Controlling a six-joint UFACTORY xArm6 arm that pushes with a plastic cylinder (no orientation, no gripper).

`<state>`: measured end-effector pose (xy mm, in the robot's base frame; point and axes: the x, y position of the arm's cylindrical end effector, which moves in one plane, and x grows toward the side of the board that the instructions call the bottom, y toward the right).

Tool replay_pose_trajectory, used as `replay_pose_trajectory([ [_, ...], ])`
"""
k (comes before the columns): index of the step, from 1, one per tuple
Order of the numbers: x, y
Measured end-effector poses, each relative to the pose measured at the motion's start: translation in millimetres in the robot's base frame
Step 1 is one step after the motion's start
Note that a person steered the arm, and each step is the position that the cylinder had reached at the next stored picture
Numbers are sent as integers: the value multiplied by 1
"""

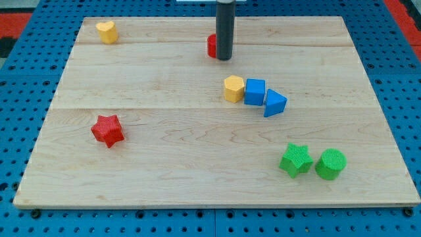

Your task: Place the arm in between hexagon and blue cube

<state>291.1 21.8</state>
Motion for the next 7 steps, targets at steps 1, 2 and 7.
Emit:
replay_pose_trajectory([
  [1, -31, 0],
  [2, -31, 13],
  [7, 143, -42],
])
